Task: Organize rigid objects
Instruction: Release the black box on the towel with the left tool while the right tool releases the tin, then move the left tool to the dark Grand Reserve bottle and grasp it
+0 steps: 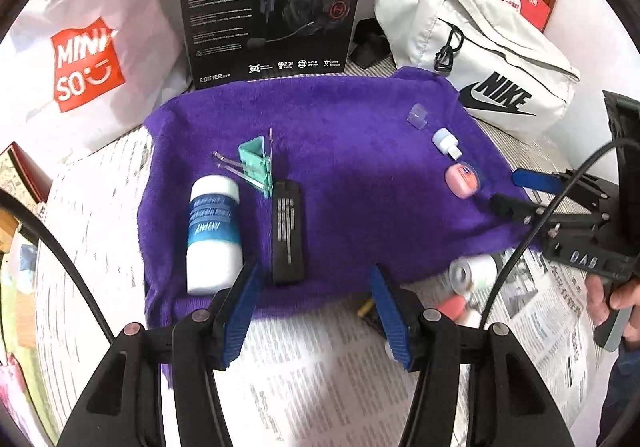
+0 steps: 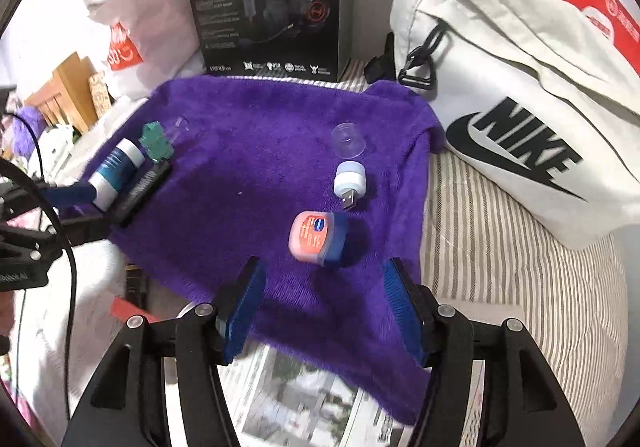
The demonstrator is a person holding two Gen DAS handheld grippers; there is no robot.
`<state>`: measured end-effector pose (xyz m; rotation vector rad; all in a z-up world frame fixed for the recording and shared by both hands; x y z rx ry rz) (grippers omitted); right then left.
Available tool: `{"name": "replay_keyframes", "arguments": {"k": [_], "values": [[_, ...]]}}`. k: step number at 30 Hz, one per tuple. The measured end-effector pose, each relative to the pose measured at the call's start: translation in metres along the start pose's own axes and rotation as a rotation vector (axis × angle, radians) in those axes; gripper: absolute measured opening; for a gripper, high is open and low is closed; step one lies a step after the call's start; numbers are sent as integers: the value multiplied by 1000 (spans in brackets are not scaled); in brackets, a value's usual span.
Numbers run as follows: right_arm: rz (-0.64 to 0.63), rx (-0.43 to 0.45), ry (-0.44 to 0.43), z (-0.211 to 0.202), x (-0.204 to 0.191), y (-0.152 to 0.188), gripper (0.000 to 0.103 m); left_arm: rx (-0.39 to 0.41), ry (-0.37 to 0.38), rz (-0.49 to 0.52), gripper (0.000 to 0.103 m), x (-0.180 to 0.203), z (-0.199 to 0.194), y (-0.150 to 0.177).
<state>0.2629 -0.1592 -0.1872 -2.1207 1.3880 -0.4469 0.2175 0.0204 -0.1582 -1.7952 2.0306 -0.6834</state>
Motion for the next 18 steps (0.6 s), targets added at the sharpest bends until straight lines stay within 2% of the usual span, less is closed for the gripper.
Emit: {"name": "replay_keyframes", "arguments": {"k": [4,12,18], "values": [[50,17,13,-19,10,8,61,-14,3,-31,55,-1,-1,17],[114,41,14,-60,22,35,61,-63,16,-126,55,-2,26,34],[130,48,19,-85,24,58,61,-78,32,-114,55,23,32,32]]}}
Point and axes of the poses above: each gripper's, at about its wrist camera, not at the fingertips, and z roughly the way its jaws point, x to its right, y to its underside, the point moved 10 cm from there along z, roughly the way its jaws point, and after that the axes turned 3 degrees about x, right-handed, at the moved point
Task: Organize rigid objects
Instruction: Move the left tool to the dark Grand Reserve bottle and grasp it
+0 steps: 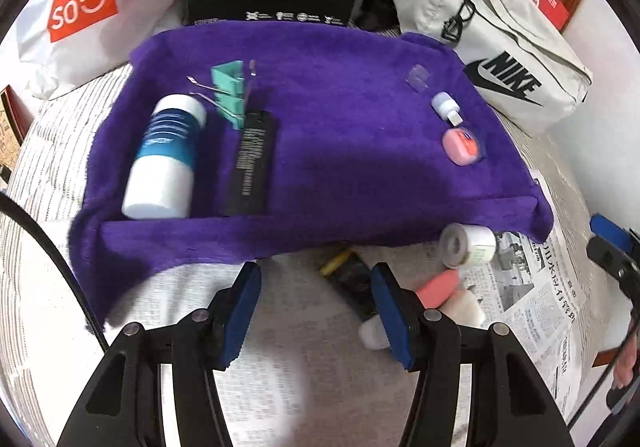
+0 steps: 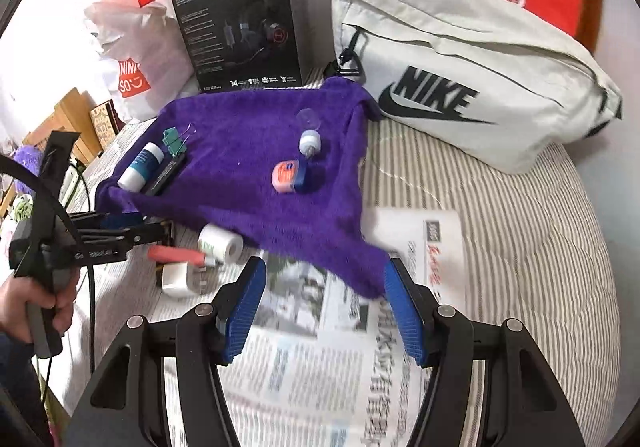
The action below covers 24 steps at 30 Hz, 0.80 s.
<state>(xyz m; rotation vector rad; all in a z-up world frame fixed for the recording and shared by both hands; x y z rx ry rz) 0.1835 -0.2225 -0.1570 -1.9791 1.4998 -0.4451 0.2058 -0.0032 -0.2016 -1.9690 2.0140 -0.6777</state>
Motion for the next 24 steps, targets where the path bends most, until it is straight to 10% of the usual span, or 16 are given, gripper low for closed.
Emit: {"name": "replay_keyframes", "arguments": {"k": [24], "values": [[16,-42,-68,-1,-11,31,61,-27,-178,61,67,-28,-26,47]]}}
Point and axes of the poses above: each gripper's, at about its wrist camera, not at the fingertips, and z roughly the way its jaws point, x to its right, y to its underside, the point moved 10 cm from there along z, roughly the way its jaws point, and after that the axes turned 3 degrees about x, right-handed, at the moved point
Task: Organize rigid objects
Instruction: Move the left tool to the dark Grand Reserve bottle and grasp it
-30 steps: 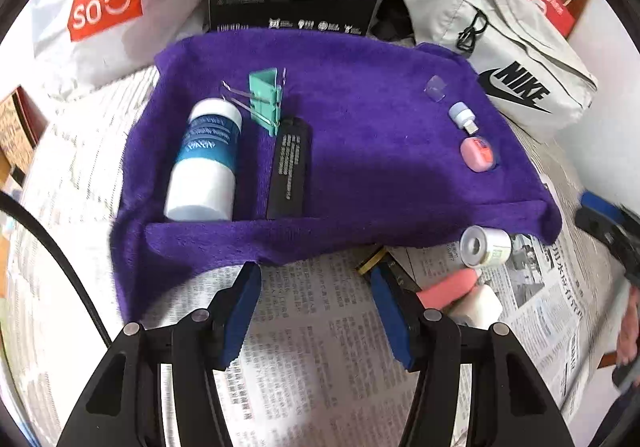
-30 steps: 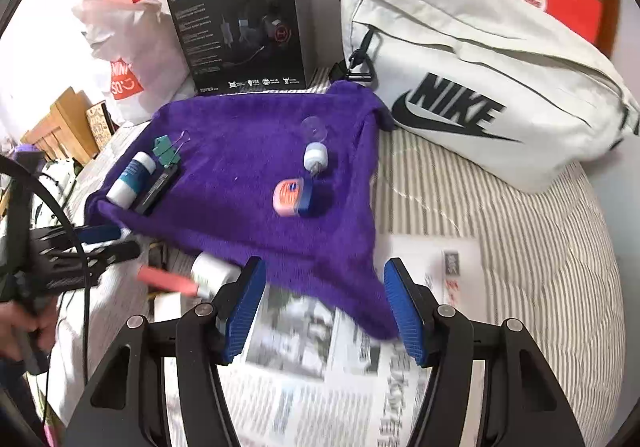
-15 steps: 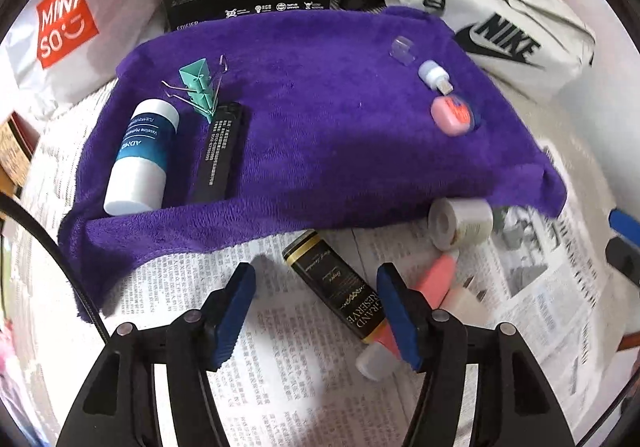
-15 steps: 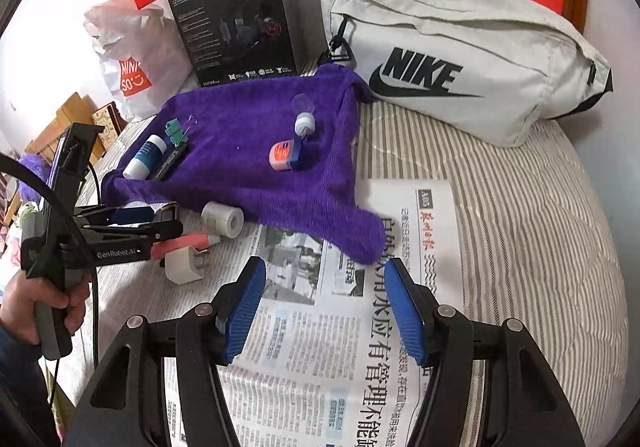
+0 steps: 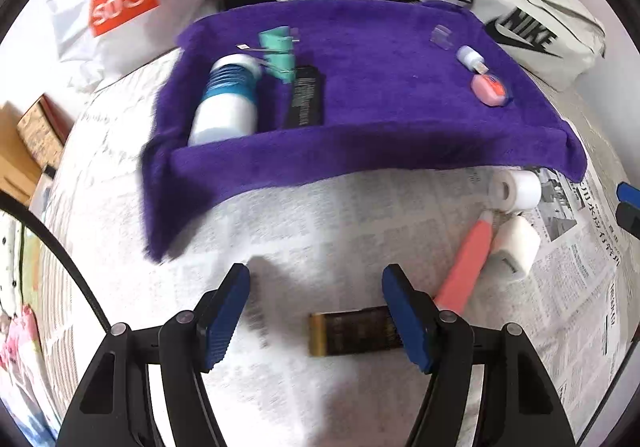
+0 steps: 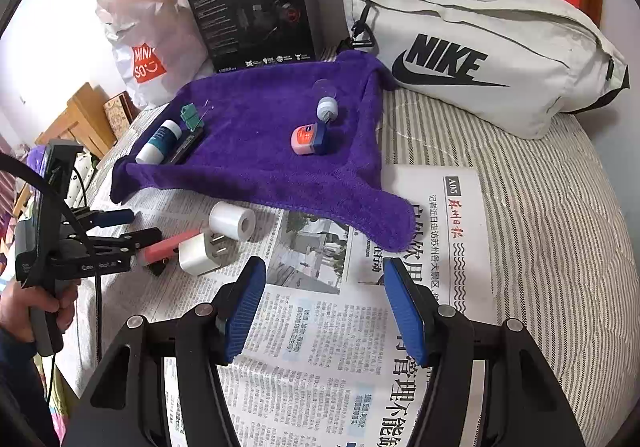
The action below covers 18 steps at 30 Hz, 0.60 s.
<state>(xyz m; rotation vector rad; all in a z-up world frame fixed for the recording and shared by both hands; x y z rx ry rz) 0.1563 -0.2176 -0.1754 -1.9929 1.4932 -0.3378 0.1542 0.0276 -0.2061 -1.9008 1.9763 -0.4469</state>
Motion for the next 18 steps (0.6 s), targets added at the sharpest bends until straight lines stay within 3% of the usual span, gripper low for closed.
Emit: {"name": "replay_keyframes", "arguments": {"k": [13,18], "values": [[-12,-16,-6,2,-8,6,61,38,182,131,67,15,-23,29],[-12,-24,6,5,-9,8,61,37,142,276,68,30,-15,26]]}}
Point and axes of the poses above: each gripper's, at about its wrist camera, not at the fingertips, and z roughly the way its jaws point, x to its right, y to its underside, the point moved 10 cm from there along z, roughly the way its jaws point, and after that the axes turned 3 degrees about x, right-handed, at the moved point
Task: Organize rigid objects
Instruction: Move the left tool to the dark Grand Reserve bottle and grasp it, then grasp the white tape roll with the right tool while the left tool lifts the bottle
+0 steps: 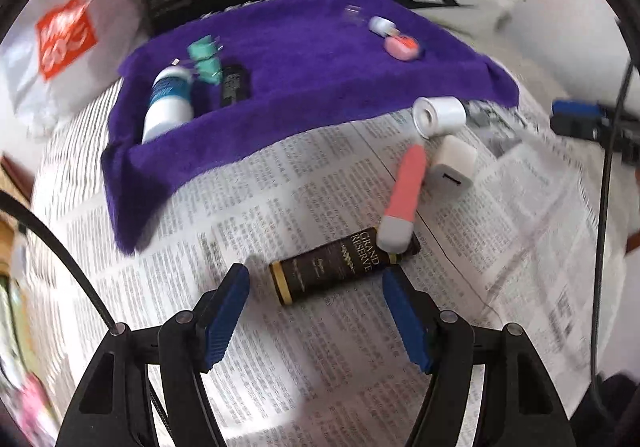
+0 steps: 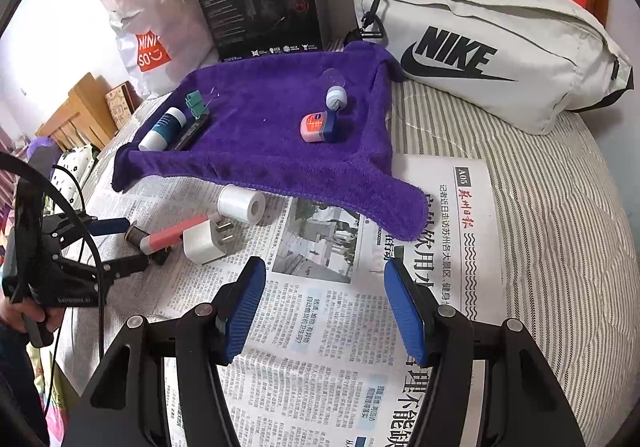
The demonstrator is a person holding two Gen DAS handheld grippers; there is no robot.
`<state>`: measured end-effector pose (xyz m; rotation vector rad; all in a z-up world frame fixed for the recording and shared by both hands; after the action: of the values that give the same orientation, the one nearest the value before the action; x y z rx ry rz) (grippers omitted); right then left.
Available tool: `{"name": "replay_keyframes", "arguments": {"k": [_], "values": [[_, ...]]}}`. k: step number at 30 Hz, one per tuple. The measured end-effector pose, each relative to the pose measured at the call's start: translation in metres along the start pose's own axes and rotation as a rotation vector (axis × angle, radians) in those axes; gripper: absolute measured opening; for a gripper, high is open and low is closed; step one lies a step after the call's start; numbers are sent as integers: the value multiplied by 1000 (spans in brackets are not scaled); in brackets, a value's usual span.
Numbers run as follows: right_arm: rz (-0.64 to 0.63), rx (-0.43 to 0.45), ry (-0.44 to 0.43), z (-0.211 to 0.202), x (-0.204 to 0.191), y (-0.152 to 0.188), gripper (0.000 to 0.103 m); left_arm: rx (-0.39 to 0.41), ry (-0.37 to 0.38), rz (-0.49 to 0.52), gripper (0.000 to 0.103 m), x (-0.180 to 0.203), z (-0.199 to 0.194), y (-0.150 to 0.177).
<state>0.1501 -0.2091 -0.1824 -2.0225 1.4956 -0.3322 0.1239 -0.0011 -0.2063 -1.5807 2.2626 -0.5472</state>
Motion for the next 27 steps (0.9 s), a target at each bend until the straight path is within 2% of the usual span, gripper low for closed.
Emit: {"name": "replay_keyframes", "arguments": {"k": [6,7,8,9,10,14,16,18,19,20,22,27], "values": [[-15,-18,5,6,-4,3,61,9,3,64,70,6,9,-17],[-17,-21,5,7,-5,4,61,8,12,64,66,7,11,-20],[-18,-23,6,7,-6,4,61,10,36,53,54,9,11,-21],[-19,-25,7,8,-6,4,61,18,54,40,47,11,10,-22],[-19,-26,6,9,-6,4,61,22,44,35,36,10,8,-21],[-23,-32,6,12,-6,4,61,28,31,-4,32,4,3,-13],[-23,-35,5,14,-6,4,61,38,-11,-67,29,-8,-2,-6],[-24,-36,3,14,-6,4,61,54,-31,-158,29,-23,-5,2],[-23,-36,3,15,-7,5,61,67,-16,-206,29,-28,-7,5],[-22,-38,2,16,-7,5,61,71,-15,-218,30,-28,-8,7],[-22,-47,-3,19,-9,6,61,64,-21,-218,31,-30,-9,14],[-48,-54,-15,21,-20,9,61,47,-26,-157,46,-25,-17,30]]}}
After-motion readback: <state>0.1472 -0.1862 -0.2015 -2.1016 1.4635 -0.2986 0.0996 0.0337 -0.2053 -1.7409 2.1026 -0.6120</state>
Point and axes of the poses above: each gripper's, at about its wrist camera, not at the fingertips, and z roughly the way its jaws point, x to its right, y to its underside, the point moved 10 cm from there along z, roughly the way its jaws point, and after that the axes turned 3 degrees about x, right-handed, at the moved point
